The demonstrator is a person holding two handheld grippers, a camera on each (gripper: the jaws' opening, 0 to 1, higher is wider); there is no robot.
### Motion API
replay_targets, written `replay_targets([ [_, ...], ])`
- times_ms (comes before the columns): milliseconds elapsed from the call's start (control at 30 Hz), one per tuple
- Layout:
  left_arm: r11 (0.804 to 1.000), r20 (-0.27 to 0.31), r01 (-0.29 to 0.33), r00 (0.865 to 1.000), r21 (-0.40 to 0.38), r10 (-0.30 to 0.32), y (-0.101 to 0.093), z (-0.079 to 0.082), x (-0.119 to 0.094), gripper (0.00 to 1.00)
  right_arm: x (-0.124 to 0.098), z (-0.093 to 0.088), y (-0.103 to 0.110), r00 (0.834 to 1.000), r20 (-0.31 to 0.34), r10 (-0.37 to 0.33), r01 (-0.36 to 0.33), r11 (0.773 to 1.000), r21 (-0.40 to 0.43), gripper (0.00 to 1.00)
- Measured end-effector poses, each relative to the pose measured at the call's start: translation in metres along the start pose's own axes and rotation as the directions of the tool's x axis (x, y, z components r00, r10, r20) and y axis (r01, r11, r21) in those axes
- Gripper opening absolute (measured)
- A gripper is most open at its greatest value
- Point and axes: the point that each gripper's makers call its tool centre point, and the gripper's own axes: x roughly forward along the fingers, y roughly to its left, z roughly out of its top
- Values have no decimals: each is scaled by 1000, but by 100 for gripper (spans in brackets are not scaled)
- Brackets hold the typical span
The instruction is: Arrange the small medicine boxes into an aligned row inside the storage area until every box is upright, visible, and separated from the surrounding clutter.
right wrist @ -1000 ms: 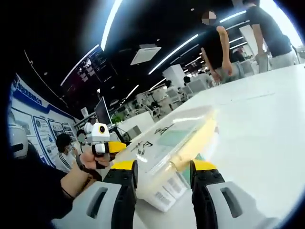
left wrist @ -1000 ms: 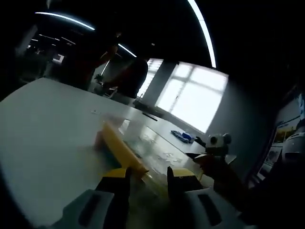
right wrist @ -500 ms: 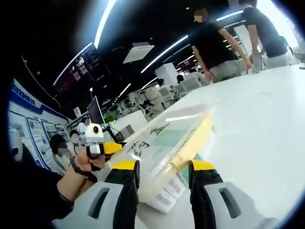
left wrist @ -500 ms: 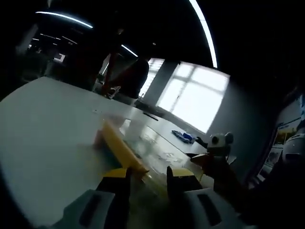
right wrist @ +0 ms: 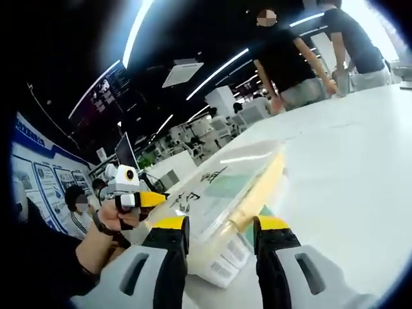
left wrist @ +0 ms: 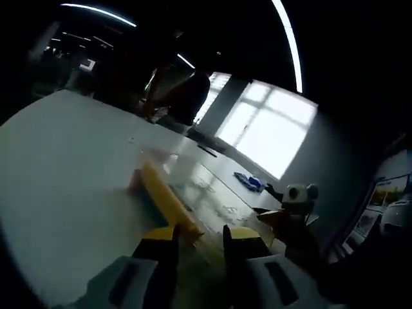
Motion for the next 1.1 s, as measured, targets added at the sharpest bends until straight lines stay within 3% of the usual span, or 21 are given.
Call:
replay_targets([
  [67,998,0,25,1000,51,-25,2,3,1,29,-4,1,-1,998,-18,67,-66,997,32,34],
  [133,999,7,-10,1000,53,9,10,6,5,36,-5,5,-7,996,-1,85,-85,995,51,28],
  [200,998,10,-14,1000,64,14,13,9,10,39,-4,19,-8,991,50,126,-131,985,112,29],
  [233,999,-15,29,999,39,-28,11,8,15,39,-3,29,-8,986,80,146,-156,978,139,31],
  [300,999,-25,25,999,32,-24,17,11,17,38,-2,33,-9,983,80,163,-173,974,147,33],
  [367,999,-33,21,999,50,-20,9,10,22,37,4,33,-10,985,45,166,-171,975,145,31],
  [467,999,-54,13,999,43,-10,8,9,22,36,7,38,-8,989,29,145,-147,985,94,23],
  [500,999,-55,13,998,47,-10,5,8,23,35,8,28,8,972,-36,234,-229,967,110,11],
  [533,998,-62,21,998,52,-18,4,6,22,35,11,26,24,949,-50,311,-305,946,113,7],
  [567,998,-65,28,998,52,-24,4,6,22,34,12,32,12,978,-41,202,-199,977,73,11],
  [600,999,-78,37,996,34,-34,4,5,20,33,12,39,2,991,-11,134,-134,991,2,20],
  [633,999,-83,44,996,23,-42,4,4,18,32,4,55,-16,999,42,17,-9,984,-177,26],
  [700,998,-64,50,997,49,-47,0,3,18,32,-8,65,-26,998,61,-35,47,977,-209,26],
  [767,997,-56,60,997,58,-57,-2,3,19,33,-4,54,-22,998,-15,60,-61,997,-38,31],
  [800,994,-41,56,998,95,-52,-1,6,21,33,-2,48,-22,997,-36,71,-71,997,6,37],
  [900,981,-27,51,999,189,-47,-7,9,25,36,11,21,-31,991,-132,33,-33,999,6,43],
  [967,985,-38,36,999,168,-30,-10,7,24,36,17,11,-21,985,-155,68,-69,998,3,39],
  [1100,991,-53,30,998,132,-24,-7,6,23,33,20,12,-20,989,-147,29,-32,999,-16,40],
])
